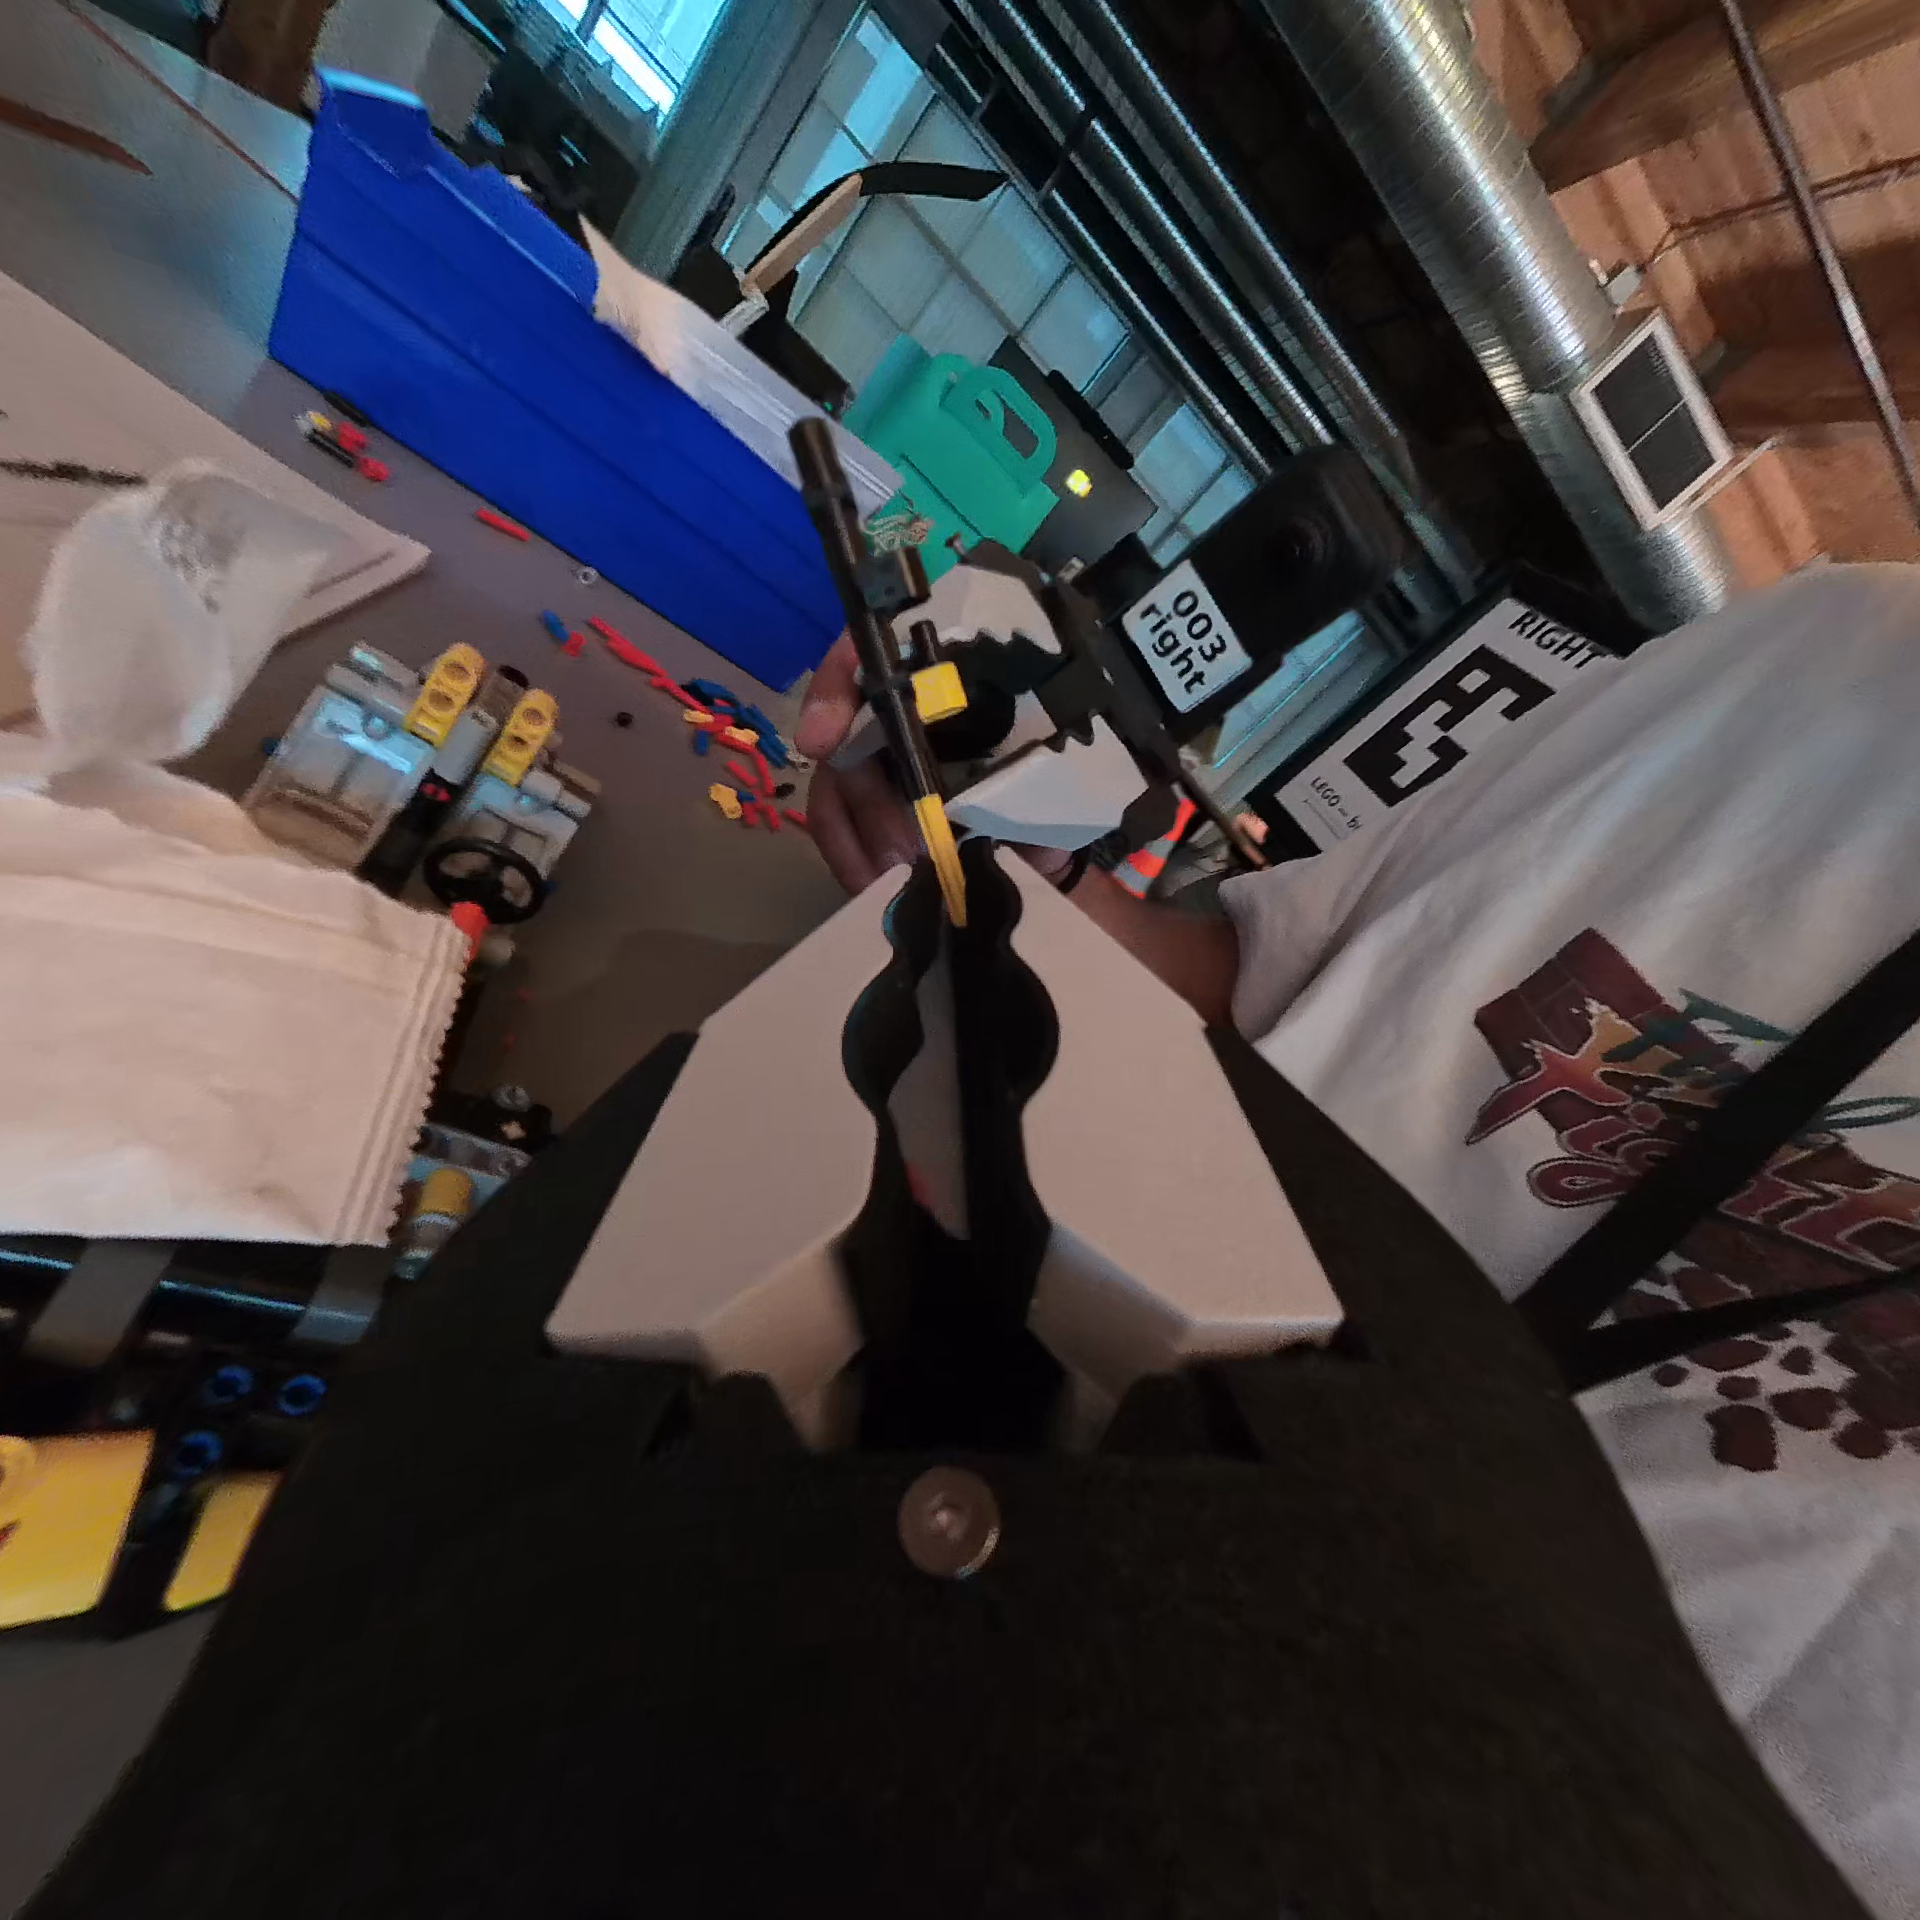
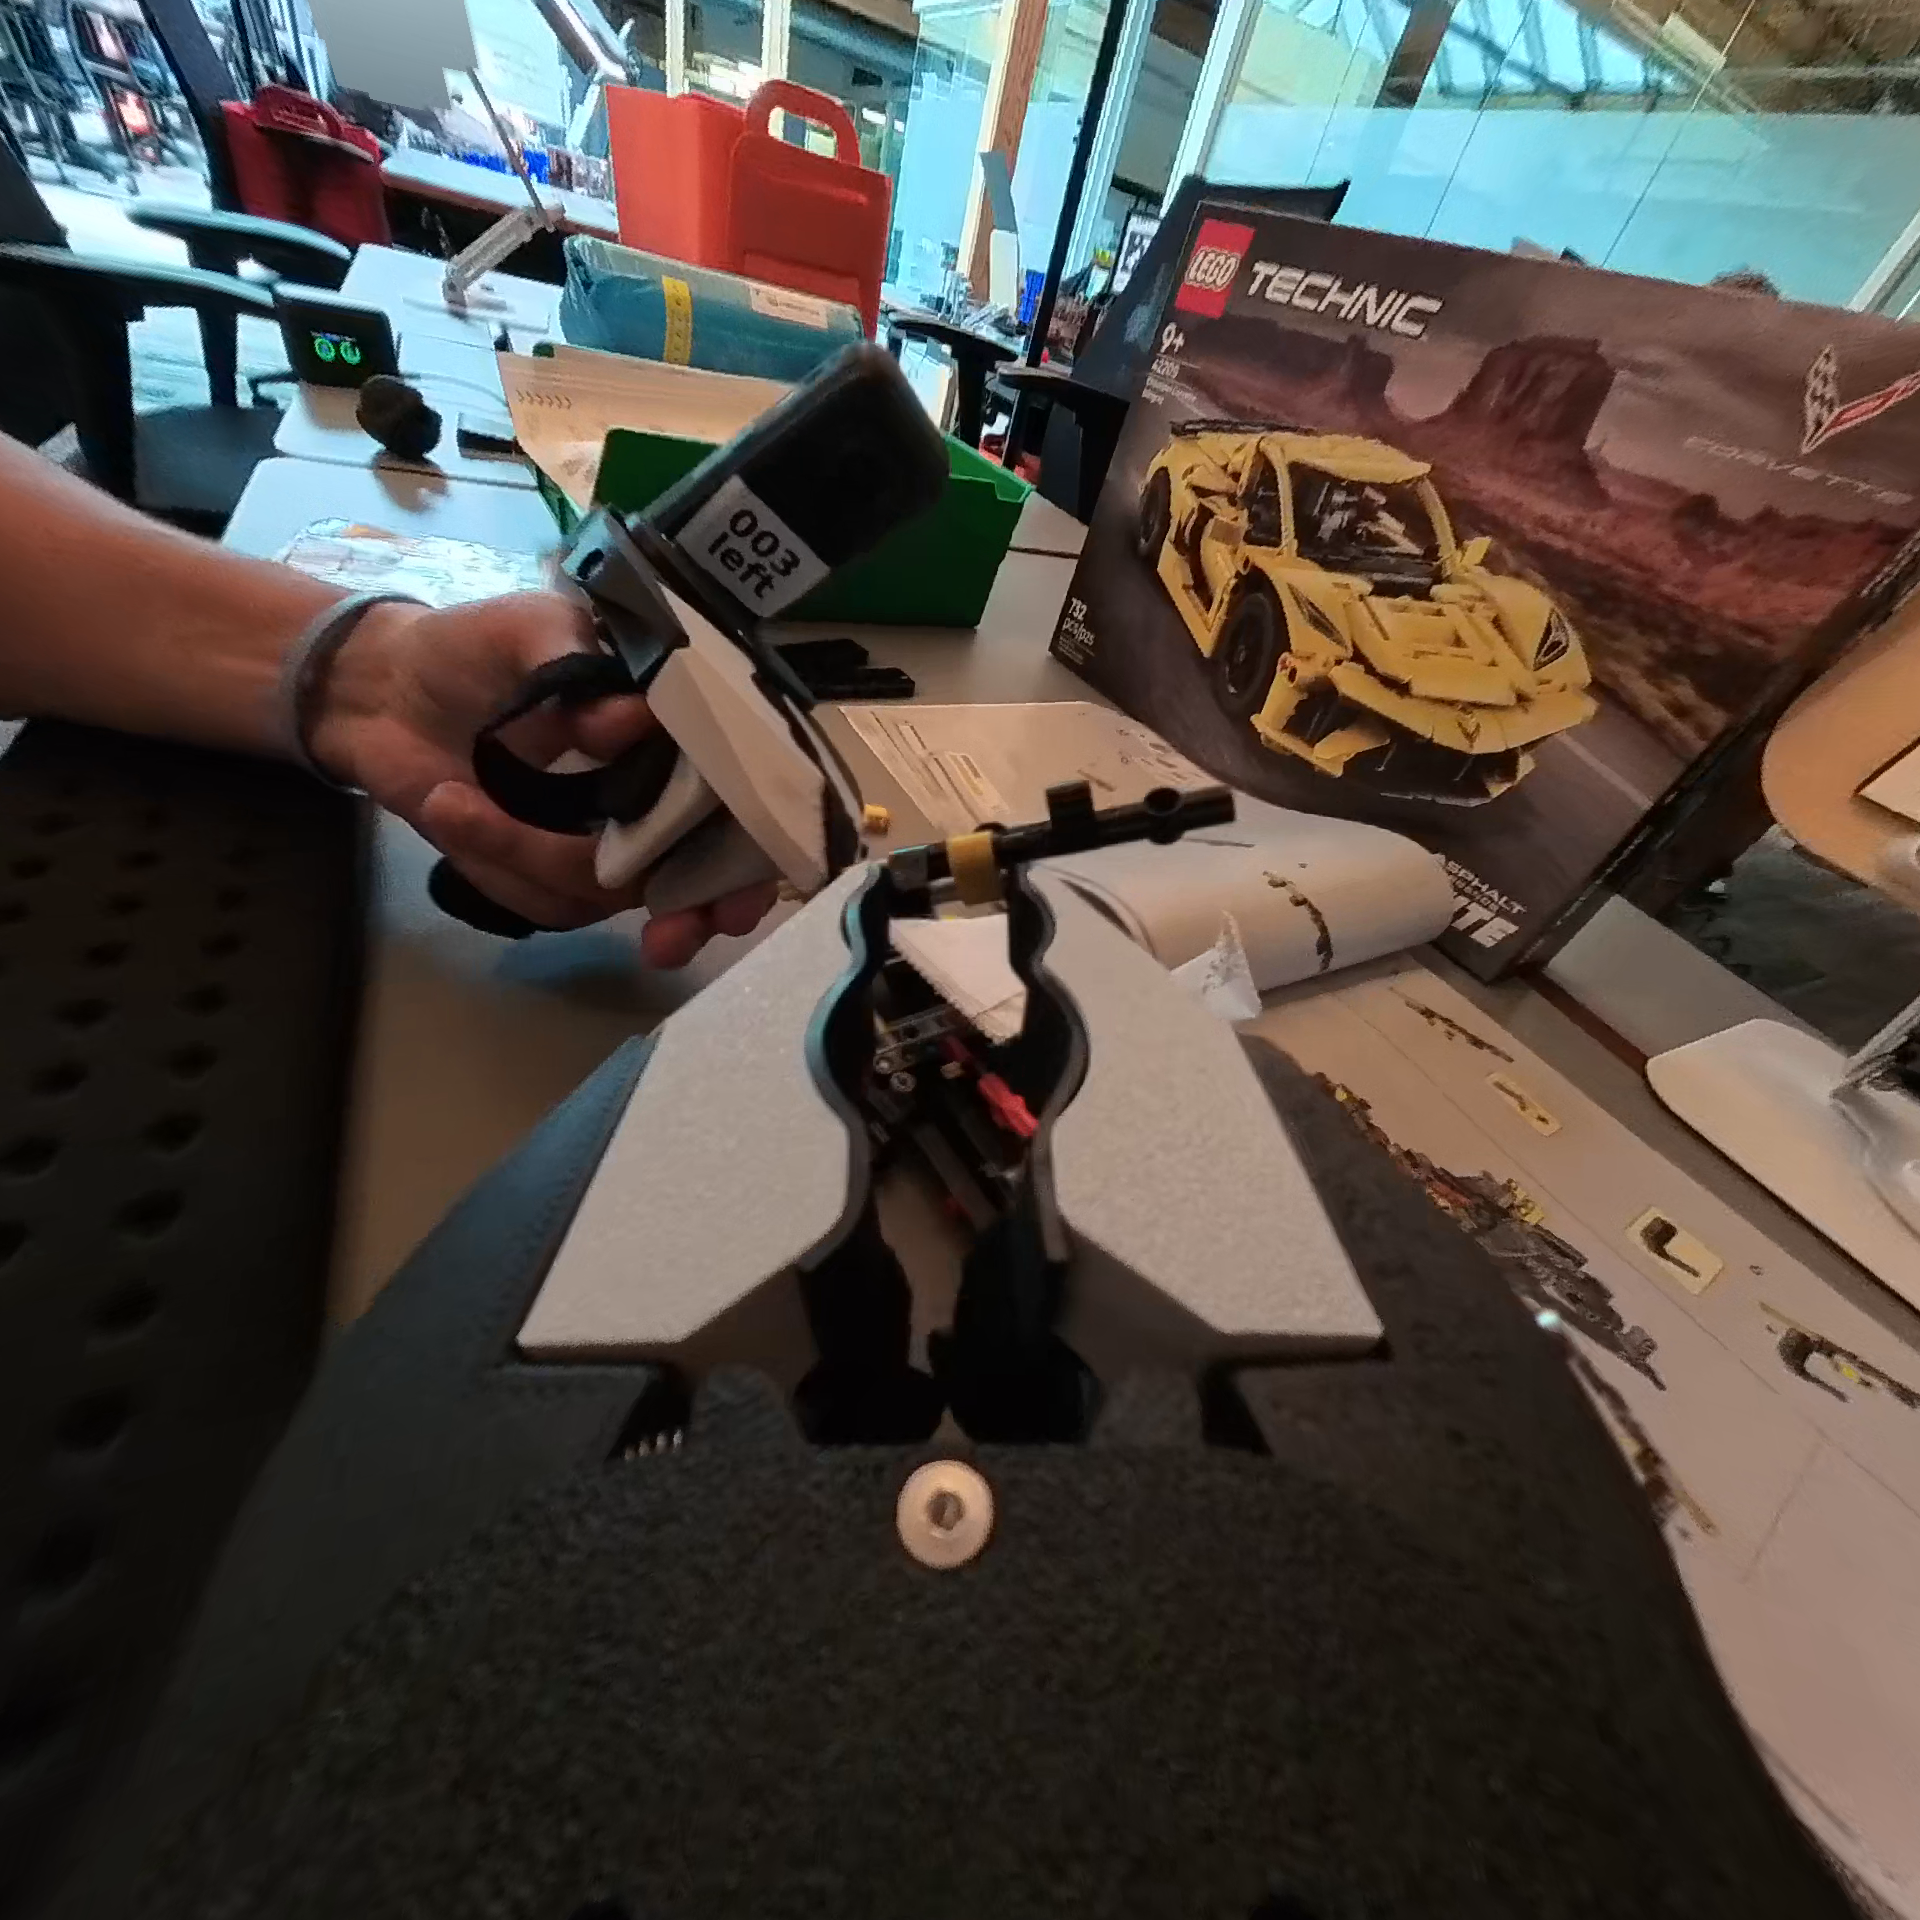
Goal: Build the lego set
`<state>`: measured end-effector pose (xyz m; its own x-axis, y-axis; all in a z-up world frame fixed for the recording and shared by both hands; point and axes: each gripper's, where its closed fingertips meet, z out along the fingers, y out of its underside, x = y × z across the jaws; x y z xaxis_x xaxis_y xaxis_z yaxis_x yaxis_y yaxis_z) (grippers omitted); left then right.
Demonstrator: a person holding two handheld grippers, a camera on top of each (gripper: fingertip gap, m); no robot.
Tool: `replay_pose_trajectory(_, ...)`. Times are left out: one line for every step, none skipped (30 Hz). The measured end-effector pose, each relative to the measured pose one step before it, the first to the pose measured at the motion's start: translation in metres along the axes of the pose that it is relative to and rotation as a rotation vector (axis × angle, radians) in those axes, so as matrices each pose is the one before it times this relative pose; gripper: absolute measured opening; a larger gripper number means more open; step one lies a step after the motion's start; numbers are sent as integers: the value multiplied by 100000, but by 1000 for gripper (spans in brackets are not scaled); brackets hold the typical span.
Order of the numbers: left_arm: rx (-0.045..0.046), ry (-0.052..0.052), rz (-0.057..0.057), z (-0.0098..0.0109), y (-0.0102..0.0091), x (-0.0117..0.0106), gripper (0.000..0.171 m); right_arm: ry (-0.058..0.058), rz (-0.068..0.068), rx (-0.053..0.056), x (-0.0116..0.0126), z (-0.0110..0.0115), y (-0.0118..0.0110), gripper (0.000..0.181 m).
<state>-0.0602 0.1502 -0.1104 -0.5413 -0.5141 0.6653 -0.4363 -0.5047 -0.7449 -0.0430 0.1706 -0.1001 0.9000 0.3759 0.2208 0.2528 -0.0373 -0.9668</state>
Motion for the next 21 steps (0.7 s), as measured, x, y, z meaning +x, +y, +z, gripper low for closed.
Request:
replay_pose_trajectory(311, -1053, 2708, -44, -201, -22, 2, -394, 3699, 905, 156, 89, -102, 22)
replay_pose_trajectory(123, -914, 2624, -33, -146, 24, 2, -1144, 4884, 312, 124, 75, -88, 22)
replay_pose_trajectory(-429, -1497, 2744, -29, -48, -67, 2, -2089, 3332, 1507, -21, -73, -293, 22)
replay_pose_trajectory(165, -1543, 3373, -74, -107, -35, 2, -2600, 2818, 3754, -103, -220, -583, 21)
replay_pose_trajectory(232, -1082, 3649, -113, -136, 85, 2, -1813, 3909, 3109, 82, -232, -435, 23)
replay_pose_trajectory(502, -2053, 4690, -147, -161, 5, 2, -1925, 5395, 1967, 205, -228, -204, 23)
replay_pose_trajectory(510, -3504, 5878, -180, -141, -163, 2, -4194, 7437, 1383, 49, -209, -57, 23)
replay_pose_trajectory(300, -4638, 6889, -192, -83, -281, 2, -6074, 10228, 1427, -73, -220, -65, 23)
replay_pose_trajectory(-281, -5253, 7704, -166, -4, -352, 2, -6222, 12453, 835, 31, -192, -28, 24)
replay_pose_trajectory(-182, -5249, 8932, -148, -23, -275, 2, -8084, 13810, 394, -145, -166, -3, 26)
replay_pose_trajectory(1528, -4995, 9486, -163, -268, -160, 2, -8368, 14810, 137, -168, -80, 2, 29)
replay_pose_trajectory(2222, -5167, 10252, -162, -365, -137, 2, -8355, 14519, 1318, -263, -35, -161, 33)
replay_pose_trajectory(1870, -5677, 10874, -164, -345, -197, 2, -9472, 13079, 2662, -580, -12, -336, 33)
replay_pose_trajectory(1156, -4207, 11070, -118, -254, 38, 1, -7490, 11795, 758, -341, 104, -7, 33)
replay_pose_trajectory(219, -1354, 9782, -11, -97, 417, 1, -5585, 9826, -409, -78, 184, 157, 33)
replay_pose_trajectory(-729, -375, 7270, 58, 35, 510, 1, -5064, 7060, -204, -107, 236, 115, 33)
replay_pose_trajectory(-748, 102, 5660, 82, 21, 516, 1, -3883, 5064, -187, -101, 235, 144, 34)
replay_pose_trajectory(-171, 405, 4223, 80, -49, 455, 2, -1739, 2476, -1307, 67, 262, 285, 34)
replay_pose_trajectory(-63, -480, 3378, 41, -70, 228, 2, 834, 166, -2933, 297, 278, 496, 34)
replay_pose_trajectory(181, -1663, 2801, 1, -123, -47, 2, 1267, -530, -2744, 247, 262, 469, 34)
replay_pose_trajectory(549, -832, 1516, -20, -149, -39, 2, 272, -169, -2505, 40, 206, 419, 32)
